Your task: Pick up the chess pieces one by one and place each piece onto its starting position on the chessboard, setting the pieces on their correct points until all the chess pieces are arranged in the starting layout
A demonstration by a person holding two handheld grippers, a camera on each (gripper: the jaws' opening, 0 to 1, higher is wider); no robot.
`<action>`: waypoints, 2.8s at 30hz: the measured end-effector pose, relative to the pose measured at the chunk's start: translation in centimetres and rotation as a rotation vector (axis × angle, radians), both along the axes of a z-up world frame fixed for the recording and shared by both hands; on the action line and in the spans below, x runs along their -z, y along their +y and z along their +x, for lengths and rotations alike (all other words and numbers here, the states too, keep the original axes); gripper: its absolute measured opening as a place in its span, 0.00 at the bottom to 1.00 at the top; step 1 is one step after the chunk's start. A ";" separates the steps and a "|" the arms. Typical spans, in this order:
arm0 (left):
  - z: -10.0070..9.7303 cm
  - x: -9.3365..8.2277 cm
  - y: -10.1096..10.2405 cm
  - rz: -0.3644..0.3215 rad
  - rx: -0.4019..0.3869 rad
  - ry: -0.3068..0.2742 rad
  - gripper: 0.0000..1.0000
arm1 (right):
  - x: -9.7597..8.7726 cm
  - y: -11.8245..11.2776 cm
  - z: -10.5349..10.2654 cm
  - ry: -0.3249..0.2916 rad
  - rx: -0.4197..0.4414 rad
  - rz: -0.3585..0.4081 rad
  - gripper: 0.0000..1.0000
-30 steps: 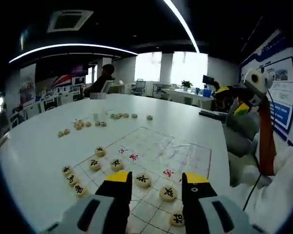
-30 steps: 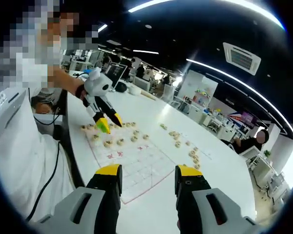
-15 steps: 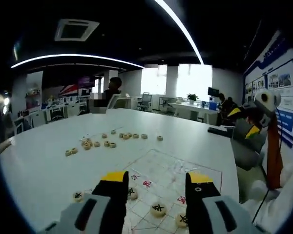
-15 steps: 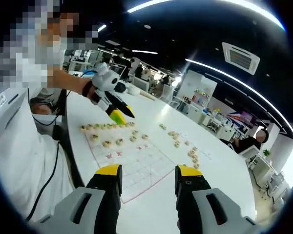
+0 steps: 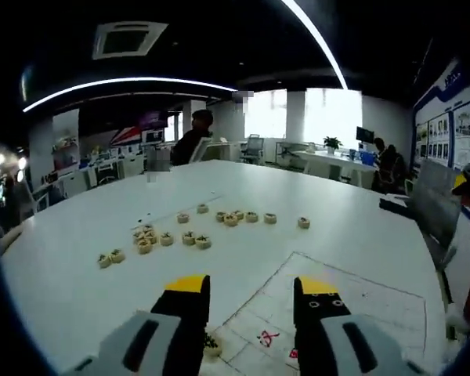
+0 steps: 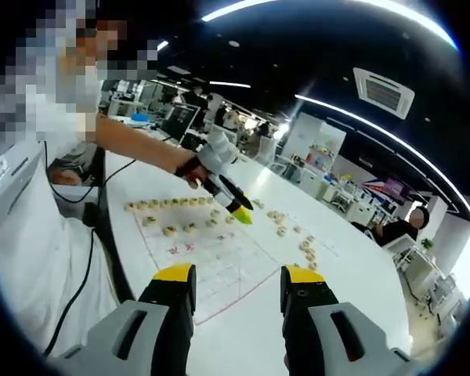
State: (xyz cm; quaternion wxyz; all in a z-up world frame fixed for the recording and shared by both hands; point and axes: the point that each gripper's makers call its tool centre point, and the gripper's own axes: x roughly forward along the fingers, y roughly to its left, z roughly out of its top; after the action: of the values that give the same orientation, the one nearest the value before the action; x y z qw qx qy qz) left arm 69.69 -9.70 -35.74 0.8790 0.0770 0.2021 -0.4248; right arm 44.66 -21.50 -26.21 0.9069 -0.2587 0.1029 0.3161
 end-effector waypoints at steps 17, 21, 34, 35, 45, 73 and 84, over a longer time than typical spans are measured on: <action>9.6 4.8 -4.0 0.059 -0.176 0.055 0.41 | -1.0 -0.8 -0.5 -0.028 0.003 0.019 0.44; 10.7 4.8 -4.4 0.062 -0.216 0.042 0.34 | -1.2 -1.0 -0.4 -0.031 0.006 0.025 0.44; 9.5 3.2 -4.4 0.046 -0.225 0.016 0.18 | -1.3 -1.0 -0.3 -0.032 0.002 0.026 0.44; 9.2 2.8 -4.3 0.054 -0.213 0.007 0.18 | -1.3 -0.9 -0.3 -0.031 0.000 0.025 0.44; 1.5 -1.8 -2.1 0.080 -0.058 -0.055 0.18 | -1.3 -0.9 -0.1 -0.025 0.001 0.018 0.44; -21.7 -0.8 7.5 -0.002 0.243 0.027 0.18 | -0.8 0.7 -0.5 -0.022 -0.014 0.002 0.44; -25.8 2.7 6.8 0.083 0.382 0.064 0.19 | -0.7 1.1 -0.4 -0.017 -0.024 -0.004 0.44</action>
State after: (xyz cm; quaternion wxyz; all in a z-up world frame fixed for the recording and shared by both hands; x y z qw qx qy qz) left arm 43.89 -2.94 -38.42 0.7716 0.1368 0.2289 -0.5776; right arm 44.24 -20.44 -25.53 0.9034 -0.2645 0.0927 0.3244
